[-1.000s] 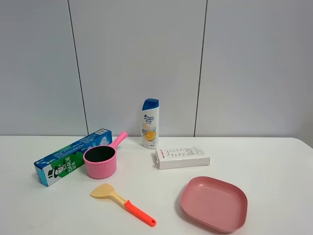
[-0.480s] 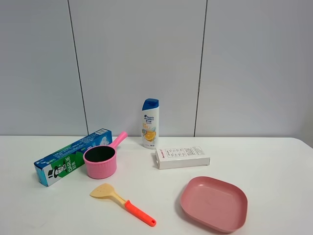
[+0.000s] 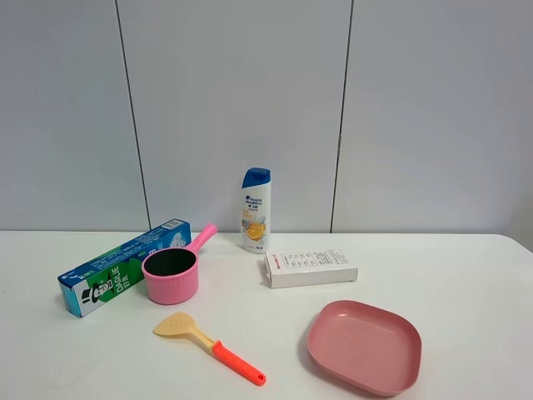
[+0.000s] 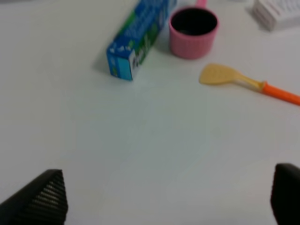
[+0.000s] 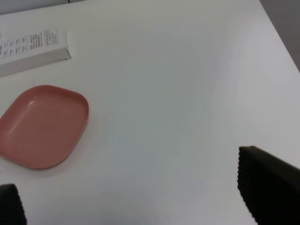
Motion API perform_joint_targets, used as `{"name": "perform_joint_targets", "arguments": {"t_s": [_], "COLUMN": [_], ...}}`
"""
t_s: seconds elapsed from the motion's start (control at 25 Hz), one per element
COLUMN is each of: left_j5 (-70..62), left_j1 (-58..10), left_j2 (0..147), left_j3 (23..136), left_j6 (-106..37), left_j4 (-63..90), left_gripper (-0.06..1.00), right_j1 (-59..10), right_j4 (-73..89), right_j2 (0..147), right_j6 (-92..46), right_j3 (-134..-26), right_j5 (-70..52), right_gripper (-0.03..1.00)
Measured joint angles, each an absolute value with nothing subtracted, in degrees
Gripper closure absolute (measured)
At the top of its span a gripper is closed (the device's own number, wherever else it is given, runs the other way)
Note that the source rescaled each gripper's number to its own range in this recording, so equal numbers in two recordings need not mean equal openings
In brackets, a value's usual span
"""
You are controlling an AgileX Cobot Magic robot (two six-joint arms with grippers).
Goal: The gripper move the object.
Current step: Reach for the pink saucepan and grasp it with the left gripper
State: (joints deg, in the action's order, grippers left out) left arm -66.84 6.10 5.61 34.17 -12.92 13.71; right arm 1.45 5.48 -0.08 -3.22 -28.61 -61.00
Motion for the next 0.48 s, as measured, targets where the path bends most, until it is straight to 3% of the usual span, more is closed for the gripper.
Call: {"name": "perform_joint_targets", "arguments": {"t_s": [0.48], "left_j5": [-63.07], "left_j1": [6.1], "left_j2": [33.26], "left_j3": [57.01], "left_j6": [-23.7], "left_j4": [22.66], "left_gripper": [-0.06], "right_j1": [1.45], "right_j4": [5.48], "right_j2": [-0.08], "right_j6": [-3.22], "right_j3": [-28.61], "right_j5": [-61.0], "right_gripper": [-0.03]}}
